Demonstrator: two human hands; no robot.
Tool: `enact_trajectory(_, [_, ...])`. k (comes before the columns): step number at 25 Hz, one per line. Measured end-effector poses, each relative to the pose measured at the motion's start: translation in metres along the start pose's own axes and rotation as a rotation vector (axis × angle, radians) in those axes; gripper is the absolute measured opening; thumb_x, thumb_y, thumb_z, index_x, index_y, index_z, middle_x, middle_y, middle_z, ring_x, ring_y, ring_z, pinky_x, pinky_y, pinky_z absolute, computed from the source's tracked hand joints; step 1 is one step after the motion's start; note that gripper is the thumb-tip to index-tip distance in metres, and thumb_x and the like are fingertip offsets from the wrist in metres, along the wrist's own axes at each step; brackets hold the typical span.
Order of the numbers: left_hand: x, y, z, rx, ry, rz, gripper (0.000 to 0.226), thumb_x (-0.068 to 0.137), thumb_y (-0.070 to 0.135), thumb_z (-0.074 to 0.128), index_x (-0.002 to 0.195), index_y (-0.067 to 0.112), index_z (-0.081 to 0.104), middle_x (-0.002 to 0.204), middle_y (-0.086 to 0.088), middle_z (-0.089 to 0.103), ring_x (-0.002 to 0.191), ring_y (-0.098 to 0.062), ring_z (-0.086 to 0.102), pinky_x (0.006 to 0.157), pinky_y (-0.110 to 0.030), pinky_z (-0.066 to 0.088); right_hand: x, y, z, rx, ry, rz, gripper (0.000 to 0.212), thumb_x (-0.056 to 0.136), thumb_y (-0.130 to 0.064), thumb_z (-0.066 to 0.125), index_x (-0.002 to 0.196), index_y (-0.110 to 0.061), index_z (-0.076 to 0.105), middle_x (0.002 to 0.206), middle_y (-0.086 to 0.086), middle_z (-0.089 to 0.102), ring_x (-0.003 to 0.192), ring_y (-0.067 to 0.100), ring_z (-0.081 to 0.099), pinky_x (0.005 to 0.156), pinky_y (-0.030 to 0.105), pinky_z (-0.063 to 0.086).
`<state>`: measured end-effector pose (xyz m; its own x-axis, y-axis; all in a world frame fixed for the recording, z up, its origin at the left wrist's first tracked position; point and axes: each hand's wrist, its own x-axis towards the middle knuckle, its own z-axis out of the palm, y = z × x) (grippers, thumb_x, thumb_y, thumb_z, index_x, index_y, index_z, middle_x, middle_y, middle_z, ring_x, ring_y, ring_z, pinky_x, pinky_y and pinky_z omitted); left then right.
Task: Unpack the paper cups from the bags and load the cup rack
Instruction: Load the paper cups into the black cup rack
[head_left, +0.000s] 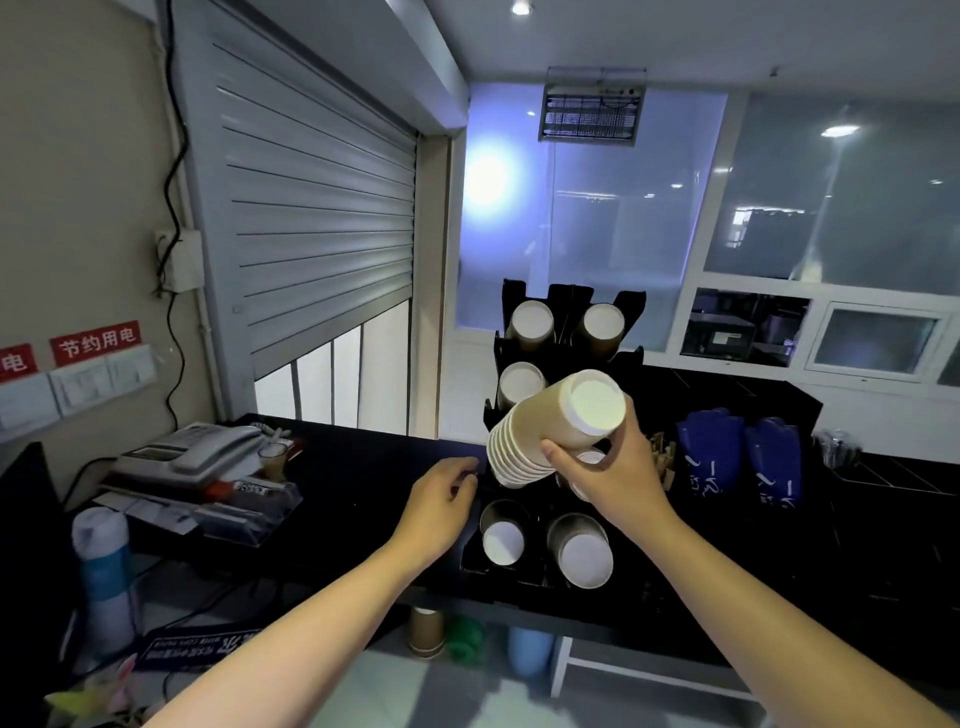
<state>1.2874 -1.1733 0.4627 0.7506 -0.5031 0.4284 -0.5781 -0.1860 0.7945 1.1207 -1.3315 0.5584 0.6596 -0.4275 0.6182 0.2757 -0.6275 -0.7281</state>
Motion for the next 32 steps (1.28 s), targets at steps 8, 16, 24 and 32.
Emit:
enact_trajectory(8, [0.009,-0.004,0.010,0.059,0.069,0.049,0.018,0.097,0.016,0.063,0.109,0.018,0.076,0.103,0.008,0.073,0.096,-0.003,0.065,0.088,-0.017,0.051,0.006,0.036,0.031,-0.272,-0.151,-0.023,0.078,0.070,-0.043,0.087,0.132,-0.046,0.040,0.131,-0.020,0.051,0.119,-0.014,0.045,0.090,0.000,0.034])
enact_trajectory(16, [0.010,-0.011,0.012,0.045,0.081,0.058,0.019,0.098,0.016,0.062,0.110,0.018,0.076,0.105,0.007,0.072,0.098,-0.004,0.065,0.085,-0.008,0.046,0.026,0.044,0.032,-0.361,-0.204,-0.054,0.078,0.074,-0.039,0.086,0.138,-0.036,0.041,0.131,-0.023,0.051,0.120,-0.005,0.045,0.096,0.014,0.037])
enact_trajectory(24, [0.009,-0.011,0.011,0.033,0.079,0.078,0.018,0.098,0.018,0.062,0.110,0.020,0.075,0.104,0.009,0.071,0.097,-0.001,0.064,0.086,-0.011,0.049,0.009,0.065,0.039,-0.811,-0.194,-0.350,0.079,0.081,-0.065,0.065,0.147,-0.030,0.040,0.143,-0.009,0.048,0.130,0.014,0.043,0.104,0.037,0.036])
enact_trajectory(32, [0.009,-0.018,0.013,0.035,0.085,0.140,0.015,0.097,0.017,0.061,0.105,0.021,0.074,0.101,0.013,0.069,0.094,0.000,0.063,0.084,-0.013,0.049,0.021,0.080,0.057,-0.827,-0.163,-0.374,0.060,0.082,-0.052,0.074,0.134,-0.026,0.059,0.132,-0.010,0.061,0.114,0.019,0.056,0.089,0.038,0.046])
